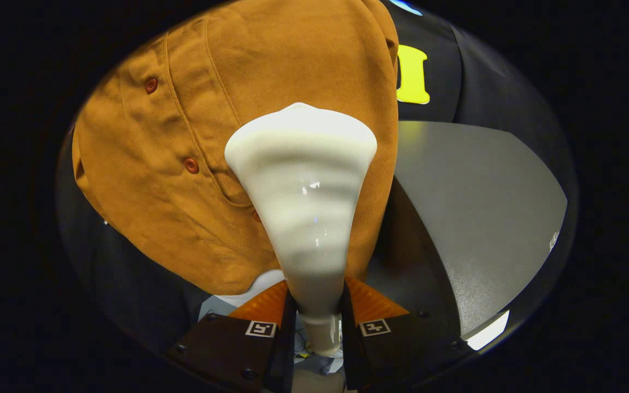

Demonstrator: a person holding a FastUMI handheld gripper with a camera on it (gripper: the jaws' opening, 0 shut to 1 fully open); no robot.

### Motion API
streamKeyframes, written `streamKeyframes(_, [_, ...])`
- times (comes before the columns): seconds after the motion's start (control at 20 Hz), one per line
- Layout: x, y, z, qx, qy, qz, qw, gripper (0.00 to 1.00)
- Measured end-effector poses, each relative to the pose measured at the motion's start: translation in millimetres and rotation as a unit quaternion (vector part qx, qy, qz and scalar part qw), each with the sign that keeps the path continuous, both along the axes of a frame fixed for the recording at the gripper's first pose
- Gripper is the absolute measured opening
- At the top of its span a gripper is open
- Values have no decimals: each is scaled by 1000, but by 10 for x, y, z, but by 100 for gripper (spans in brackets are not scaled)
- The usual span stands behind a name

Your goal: Iron the clothes twice with a garment steamer, once on the left side and once on the right side.

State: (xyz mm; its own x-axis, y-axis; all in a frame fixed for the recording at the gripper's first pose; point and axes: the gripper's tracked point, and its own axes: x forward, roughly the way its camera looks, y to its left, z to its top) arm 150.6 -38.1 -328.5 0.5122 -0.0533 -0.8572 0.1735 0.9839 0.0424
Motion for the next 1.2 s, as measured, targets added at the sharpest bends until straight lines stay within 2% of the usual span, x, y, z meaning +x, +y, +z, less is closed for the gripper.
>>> streamKeyframes(0.2, [-108,-42,42,-9,3,-11,1000,41])
streamKeyframes(0.55, [73,16,892,-35,-115,-20,993,40])
streamKeyframes(0.9, [304,384,1421,-30,-197,21,980,40])
streamKeyframes(1.2, [365,1087,1750,-10,-229,68,971,40])
